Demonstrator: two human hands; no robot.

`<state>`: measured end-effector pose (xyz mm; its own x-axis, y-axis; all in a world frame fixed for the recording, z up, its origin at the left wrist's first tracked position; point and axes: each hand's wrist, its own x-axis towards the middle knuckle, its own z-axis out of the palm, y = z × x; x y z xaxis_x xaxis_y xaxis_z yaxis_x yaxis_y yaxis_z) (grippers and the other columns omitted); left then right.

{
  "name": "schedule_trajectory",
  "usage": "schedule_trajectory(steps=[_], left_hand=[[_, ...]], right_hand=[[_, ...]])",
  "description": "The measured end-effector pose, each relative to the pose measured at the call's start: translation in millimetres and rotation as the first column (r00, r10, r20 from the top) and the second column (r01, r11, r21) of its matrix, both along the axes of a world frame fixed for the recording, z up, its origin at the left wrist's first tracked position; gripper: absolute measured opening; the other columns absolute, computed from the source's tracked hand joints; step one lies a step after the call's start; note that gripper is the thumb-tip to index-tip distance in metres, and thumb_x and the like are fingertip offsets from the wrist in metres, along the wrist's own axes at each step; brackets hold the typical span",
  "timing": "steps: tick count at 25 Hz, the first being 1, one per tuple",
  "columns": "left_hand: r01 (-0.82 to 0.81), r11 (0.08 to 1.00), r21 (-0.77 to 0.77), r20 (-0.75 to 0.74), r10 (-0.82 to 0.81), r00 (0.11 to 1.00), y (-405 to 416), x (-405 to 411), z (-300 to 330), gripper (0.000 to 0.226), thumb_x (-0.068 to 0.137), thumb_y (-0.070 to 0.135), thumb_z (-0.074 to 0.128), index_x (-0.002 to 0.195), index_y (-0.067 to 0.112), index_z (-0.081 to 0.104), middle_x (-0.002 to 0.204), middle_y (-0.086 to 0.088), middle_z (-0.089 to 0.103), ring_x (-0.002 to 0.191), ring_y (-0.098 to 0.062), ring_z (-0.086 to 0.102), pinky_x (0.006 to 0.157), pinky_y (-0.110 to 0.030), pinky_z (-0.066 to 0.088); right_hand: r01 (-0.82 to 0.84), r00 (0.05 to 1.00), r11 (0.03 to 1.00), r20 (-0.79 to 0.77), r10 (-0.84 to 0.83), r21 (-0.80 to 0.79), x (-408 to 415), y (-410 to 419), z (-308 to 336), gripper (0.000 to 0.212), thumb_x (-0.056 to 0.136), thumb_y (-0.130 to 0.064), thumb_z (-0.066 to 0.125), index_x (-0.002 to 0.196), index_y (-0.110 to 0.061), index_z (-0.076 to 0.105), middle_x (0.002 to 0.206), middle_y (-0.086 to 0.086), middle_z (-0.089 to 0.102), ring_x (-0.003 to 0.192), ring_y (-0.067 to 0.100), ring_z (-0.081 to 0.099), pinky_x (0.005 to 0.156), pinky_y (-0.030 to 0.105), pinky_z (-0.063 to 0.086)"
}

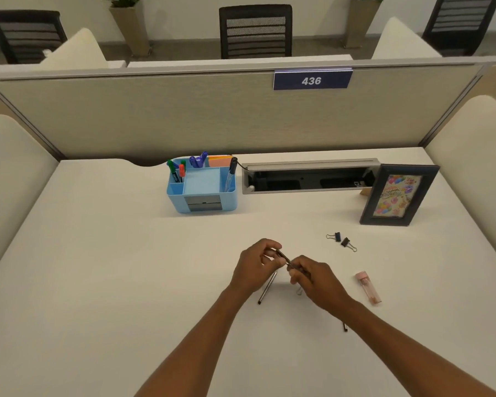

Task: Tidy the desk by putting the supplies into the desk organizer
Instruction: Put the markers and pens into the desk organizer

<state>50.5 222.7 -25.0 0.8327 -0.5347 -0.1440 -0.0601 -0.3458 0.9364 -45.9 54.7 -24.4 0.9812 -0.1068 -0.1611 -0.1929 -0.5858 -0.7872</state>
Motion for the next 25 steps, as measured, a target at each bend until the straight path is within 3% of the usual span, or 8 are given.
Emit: schedule_trajectory(steps=[3,6,10,13,17,19,22,25], left_hand=[[-0.19,0.969,-0.157,-0.195,0.158,0.968,7,13,10,0.015,0.085,0.021,0.072,0.1,0.018,0.069,0.084,-0.004,0.072,0.074,-0.021,0.069,0.062,-0.028,0.055],[-0.282,0.944,-0.171,-0.186,0.25,0.95,14,38,21,0.011,0.089,0.021,0.068,0.096,0.013,0.071,0.083,-0.002,0.074,0.075,-0.014,0.069,0.064,-0.027,0.055],[-0.354,0.928,-0.114,-0.013,0.355,0.935,24,85,34,0.018,0.088,0.029,0.069,0.099,0.015,0.071,0.086,0.004,0.073,0.076,-0.01,0.068,0.07,-0.024,0.057],[-0.307,0.952,0.005,0.196,0.3,0.934,29,115,44,0.024,0.088,0.036,0.066,0.103,0.018,0.071,0.088,0.009,0.071,0.077,0.001,0.062,0.069,-0.008,0.046],[-0.341,0.939,0.036,0.373,0.304,0.877,32,141,52,0.024,0.088,0.032,0.067,0.103,0.014,0.073,0.091,0.0,0.073,0.074,-0.003,0.058,0.069,-0.004,0.038],[-0.341,0.939,0.034,0.414,0.297,0.86,34,151,53,0.027,0.088,0.034,0.067,0.104,0.014,0.073,0.093,-0.001,0.073,0.077,-0.005,0.059,0.071,-0.007,0.042],[-0.34,0.94,0.009,0.431,0.303,0.85,39,164,49,0.029,0.091,0.037,0.063,0.109,0.016,0.07,0.104,0.0,0.071,0.09,-0.008,0.062,0.08,-0.024,0.055],[-0.416,0.898,0.145,0.361,0.344,0.867,47,170,38,0.031,0.096,0.028,0.058,0.125,0.017,0.061,0.13,-0.002,0.06,0.118,-0.015,0.055,0.1,-0.032,0.046]], right_hand=[[0.015,0.998,1.0,0.057,-0.016,0.01,35,20,11,0.007,0.095,-0.019,0.056,0.091,-0.019,0.062,0.075,-0.008,0.07,0.069,0.007,0.064,0.065,0.026,0.05],[0.015,0.994,1.0,0.111,-0.014,-0.008,73,34,19,0.01,0.095,-0.025,0.056,0.094,-0.019,0.065,0.082,-0.009,0.07,0.076,0.008,0.064,0.07,0.031,0.052],[0.082,0.966,0.996,0.251,-0.069,-0.042,131,47,42,0.022,0.097,-0.035,0.054,0.107,-0.018,0.064,0.099,-0.007,0.066,0.091,0.008,0.059,0.077,0.026,0.051],[0.072,0.955,0.997,0.288,-0.065,-0.011,174,56,66,0.022,0.094,-0.031,0.061,0.109,-0.015,0.065,0.098,-0.006,0.066,0.089,0.007,0.062,0.075,0.017,0.052],[0.048,0.943,0.996,0.333,-0.019,-0.078,211,62,79,0.017,0.09,-0.026,0.067,0.101,-0.014,0.07,0.095,-0.001,0.068,0.085,0.01,0.064,0.077,0.02,0.054],[0.026,0.938,0.995,0.346,0.009,-0.098,222,62,82,0.015,0.089,-0.024,0.068,0.1,-0.013,0.07,0.094,0.0,0.068,0.083,0.01,0.064,0.075,0.018,0.053],[0.073,0.918,0.997,0.392,-0.057,-0.026,235,58,87,0.009,0.09,-0.019,0.067,0.096,-0.013,0.068,0.087,-0.003,0.069,0.078,0.006,0.064,0.071,0.013,0.051],[0.218,0.86,0.974,0.459,-0.224,0.068,247,51,93,0.007,0.089,-0.019,0.065,0.093,-0.014,0.067,0.082,-0.005,0.069,0.076,0.005,0.064,0.069,0.015,0.052]])
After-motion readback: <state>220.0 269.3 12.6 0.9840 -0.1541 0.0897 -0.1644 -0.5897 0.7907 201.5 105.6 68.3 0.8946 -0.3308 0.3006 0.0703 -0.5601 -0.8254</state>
